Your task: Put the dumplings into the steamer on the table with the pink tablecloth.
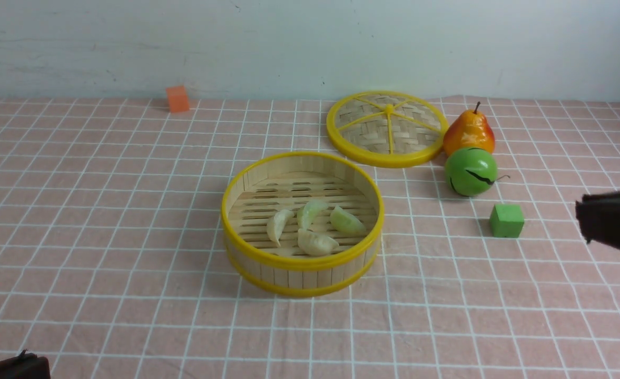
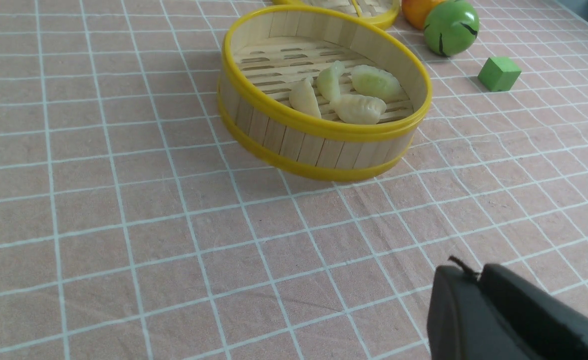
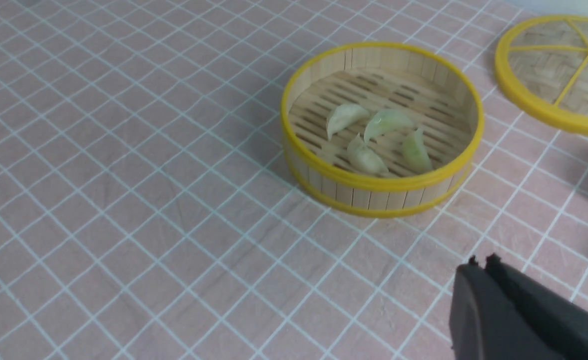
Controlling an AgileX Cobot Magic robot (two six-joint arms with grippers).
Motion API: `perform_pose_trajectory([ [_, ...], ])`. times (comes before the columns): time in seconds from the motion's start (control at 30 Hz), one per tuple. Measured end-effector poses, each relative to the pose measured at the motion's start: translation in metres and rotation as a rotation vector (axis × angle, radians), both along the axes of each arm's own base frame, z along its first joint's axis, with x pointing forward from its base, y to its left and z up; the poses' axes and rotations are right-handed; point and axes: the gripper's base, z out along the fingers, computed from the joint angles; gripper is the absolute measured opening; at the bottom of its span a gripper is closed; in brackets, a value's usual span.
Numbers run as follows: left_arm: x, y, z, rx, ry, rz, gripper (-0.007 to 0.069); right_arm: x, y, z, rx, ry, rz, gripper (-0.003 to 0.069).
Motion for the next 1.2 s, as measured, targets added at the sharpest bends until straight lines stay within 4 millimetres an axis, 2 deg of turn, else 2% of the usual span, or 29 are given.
perform_pose_trajectory([
  [0.43, 0.0, 0.0, 0.0, 0.0, 0.0, 0.0, 0.0058, -0.008, -0.002, -0.006, -0.035, 0.071, 0.026, -0.0018],
  [0.53, 0.0, 0.0, 0.0, 0.0, 0.0, 0.0, 0.0062, -0.004, -0.001, -0.014, -0.016, 0.049, 0.008, -0.0021],
  [0.63, 0.0, 0.0, 0.0, 0.0, 0.0, 0.0, 0.0069, 0.0, -0.003, -0.037, 0.035, -0.023, -0.043, -0.0021],
  [0.67, 0.0, 0.0, 0.0, 0.0, 0.0, 0.0, 0.0071, -0.002, -0.009, -0.053, 0.068, -0.075, -0.087, -0.0021],
  [0.8, 0.0, 0.0, 0.0, 0.0, 0.0, 0.0, 0.0074, -0.016, -0.032, -0.086, 0.157, -0.201, -0.237, -0.0021],
  [0.9, 0.0, 0.0, 0.0, 0.0, 0.0, 0.0, 0.0075, -0.033, -0.055, -0.121, 0.203, -0.25, -0.415, -0.0021],
  [1.0, 0.0, 0.0, 0.0, 0.0, 0.0, 0.0, 0.0079, -0.045, -0.069, -0.151, 0.192, -0.277, -0.553, -0.0021],
  [1.03, 0.0, 0.0, 0.0, 0.0, 0.0, 0.0, 0.0079, -0.046, -0.07, -0.153, 0.192, -0.278, -0.562, -0.0021],
  [1.07, 0.0, 0.0, 0.0, 0.0, 0.0, 0.0, 0.0082, -0.052, -0.076, -0.17, 0.187, -0.286, -0.64, -0.0021],
  [1.2, 0.0, 0.0, 0.0, 0.0, 0.0, 0.0, 0.0085, -0.06, -0.083, -0.198, 0.17, -0.262, -0.742, -0.0021],
])
